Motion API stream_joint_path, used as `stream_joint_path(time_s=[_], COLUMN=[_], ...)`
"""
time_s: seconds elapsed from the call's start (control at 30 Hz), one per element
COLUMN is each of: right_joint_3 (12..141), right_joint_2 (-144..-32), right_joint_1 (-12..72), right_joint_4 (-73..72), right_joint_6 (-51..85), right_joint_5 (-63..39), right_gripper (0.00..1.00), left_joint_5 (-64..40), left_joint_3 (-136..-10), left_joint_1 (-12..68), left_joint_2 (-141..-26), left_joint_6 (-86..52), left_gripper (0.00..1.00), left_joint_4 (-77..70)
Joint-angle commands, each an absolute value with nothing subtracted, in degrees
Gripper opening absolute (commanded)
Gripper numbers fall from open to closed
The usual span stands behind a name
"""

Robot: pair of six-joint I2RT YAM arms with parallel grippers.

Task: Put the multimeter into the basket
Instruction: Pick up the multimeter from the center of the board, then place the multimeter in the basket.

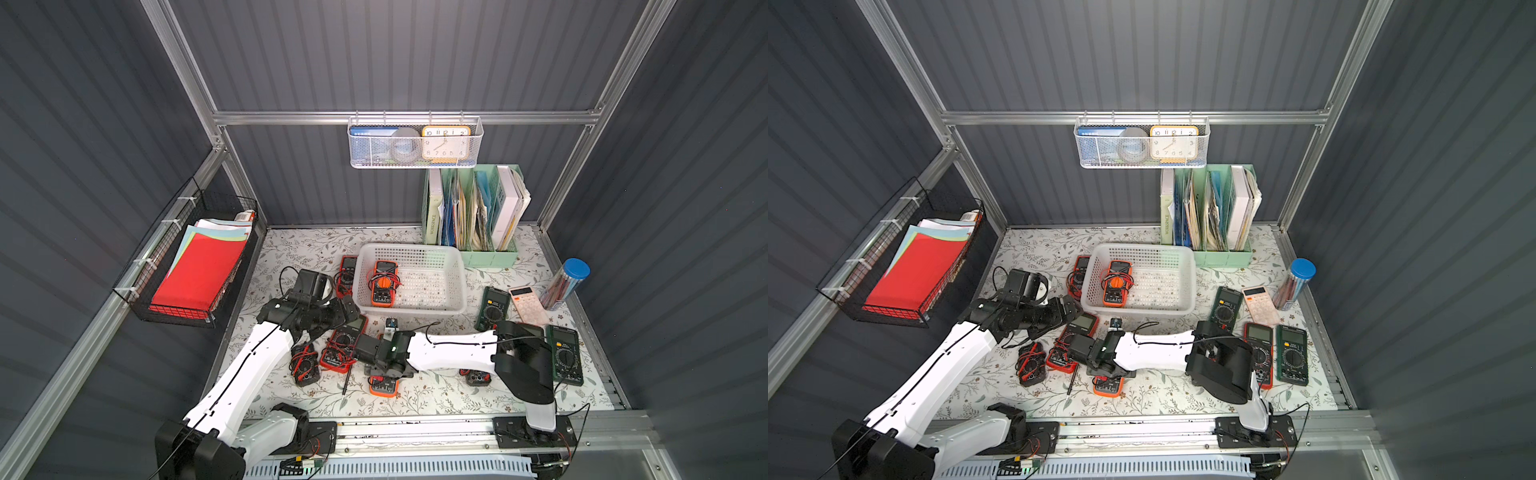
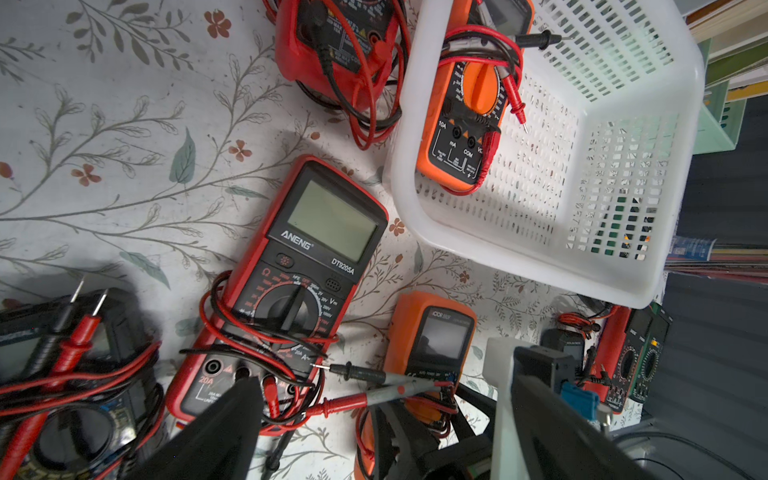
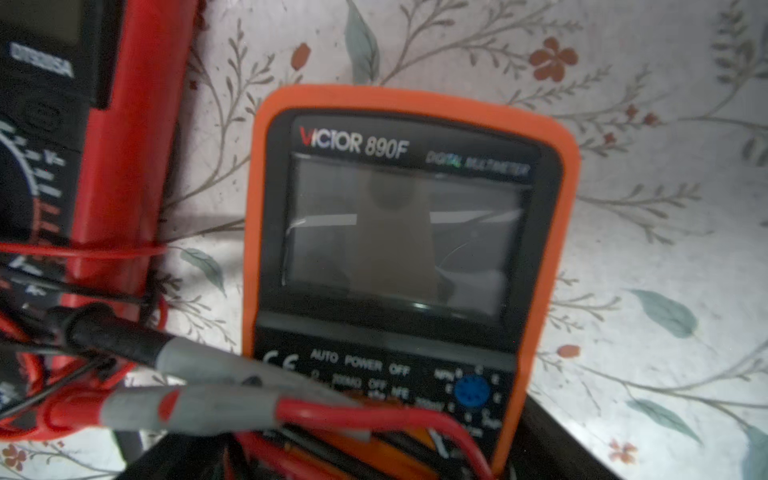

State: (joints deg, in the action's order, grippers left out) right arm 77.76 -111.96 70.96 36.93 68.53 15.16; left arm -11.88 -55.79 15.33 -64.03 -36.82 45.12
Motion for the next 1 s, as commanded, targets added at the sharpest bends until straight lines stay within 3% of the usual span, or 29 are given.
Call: stream_joint_path(time_s=[0.0,0.57,0.97], right_joint_3=[75.15,72.2,83.67], right_joint_2=[-107.98,-84.59,-86.15], right_joint_1=[70.71,70.55,52.08], right_joint_4=[40.71,49.17,45.24], right_joint_6=[68.73,61.81,44.49], right_joint_5=[16.77,29.58,23.82], right_gripper=[0.55,0.55,0.56], left_joint_5=[-14.13,-10.77,-7.25], left_joint_3=[-57.47,-65.38,-68.08], left_joint_1=[15.38,24.43,24.43], left_joint_2=[-64.78,-68.98,-70.9], left_joint_6=[-35.34,-37.11,-36.06], left_gripper=[0.99,0.99,0.99], left_joint_4=[44.5,41.66,39.48])
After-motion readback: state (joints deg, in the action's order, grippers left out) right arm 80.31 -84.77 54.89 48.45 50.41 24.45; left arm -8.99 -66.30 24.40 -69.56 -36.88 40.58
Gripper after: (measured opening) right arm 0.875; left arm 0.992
